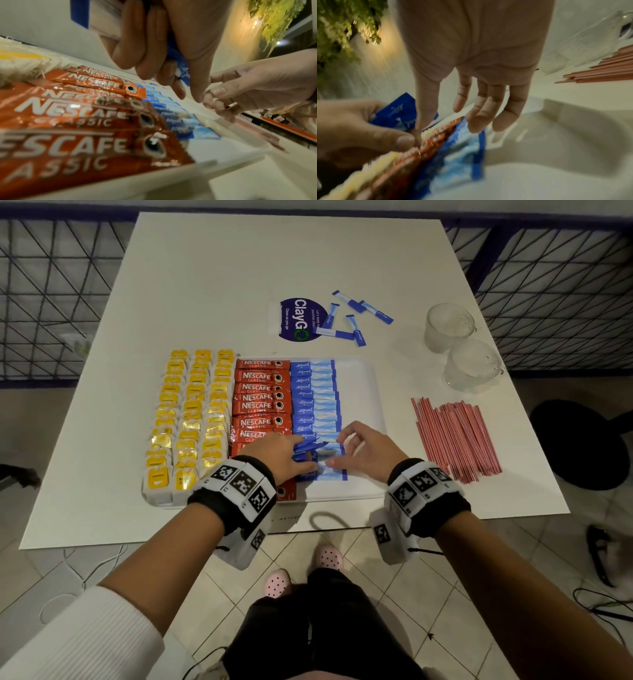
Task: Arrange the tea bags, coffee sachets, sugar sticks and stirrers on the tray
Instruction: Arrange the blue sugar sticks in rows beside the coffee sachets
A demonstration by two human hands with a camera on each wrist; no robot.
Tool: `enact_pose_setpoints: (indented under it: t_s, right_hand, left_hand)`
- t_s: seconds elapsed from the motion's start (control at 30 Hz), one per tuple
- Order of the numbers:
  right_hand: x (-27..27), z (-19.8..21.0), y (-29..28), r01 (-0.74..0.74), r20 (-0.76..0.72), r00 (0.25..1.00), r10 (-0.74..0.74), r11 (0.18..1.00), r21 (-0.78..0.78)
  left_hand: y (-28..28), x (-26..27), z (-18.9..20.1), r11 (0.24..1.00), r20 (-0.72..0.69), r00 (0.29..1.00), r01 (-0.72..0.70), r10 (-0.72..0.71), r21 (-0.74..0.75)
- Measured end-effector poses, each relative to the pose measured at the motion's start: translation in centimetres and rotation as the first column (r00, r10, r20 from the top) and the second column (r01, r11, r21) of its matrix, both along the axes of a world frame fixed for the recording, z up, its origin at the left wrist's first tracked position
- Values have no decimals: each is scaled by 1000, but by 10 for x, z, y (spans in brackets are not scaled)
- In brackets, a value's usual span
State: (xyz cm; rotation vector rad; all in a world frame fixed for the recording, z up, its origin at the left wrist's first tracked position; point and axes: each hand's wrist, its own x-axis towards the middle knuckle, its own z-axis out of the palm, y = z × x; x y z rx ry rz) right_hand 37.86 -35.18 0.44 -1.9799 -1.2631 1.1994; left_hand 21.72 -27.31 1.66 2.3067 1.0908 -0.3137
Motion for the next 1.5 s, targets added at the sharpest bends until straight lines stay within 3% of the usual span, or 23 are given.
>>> enact_pose_setpoints:
  t_s: [0.1,0.27,0.33,0.43,0.57,0.7,0.87,1.07,1.2,1.33,1.4,1.5]
  right_hand:
    - [-5,15,5,-1,-161,987,15,997,83]
    - [-9,26,11,30,-194,981,-10,994,101]
    - [-5,26,9,46,-215,976,-31,997,68]
    - [-2,26,3,72,-283,957,-58,997,36]
    - [-7,27,0,79,-307,949,-68,997,22]
    - [-13,31,1,51,-303,952,-43,998,21]
    - [-19,26,-2,145,-429,892,-141,989,-24]
    - [-23,22,-5,201,-440,869,-227,974,-105]
    - [-24,24,-4,296,-534,787,-309,949,-112]
    - [-17,28,0,406,-545,746,-382,910,-82]
    - [-16,31,3,390,-532,765,-364,918,-68]
    - [-23,36,6,156,-352,922,-161,987,-43]
  left_hand:
    - [-2,2,6,988,135,990,-16,37,-155]
    - [-9,0,13,885,318,911,-96,263,-456]
    - [-9,-4,17,819,318,878,-131,357,-559]
    - [-11,-9,19,783,287,884,-130,370,-609]
    - [-11,-8,17,814,270,926,-62,262,-577]
    - [-13,-5,11,900,272,958,36,93,-435]
    - [-13,-8,1,921,323,941,36,100,-389]
    - [-20,-7,-2,927,402,909,52,110,-371]
    - [-15,-15,3,919,383,915,36,127,-392]
    - [-4,-28,11,930,304,932,-80,197,-359]
    - [1,-31,14,920,342,892,-169,295,-353]
    - [2,-28,17,884,397,822,-250,409,-395]
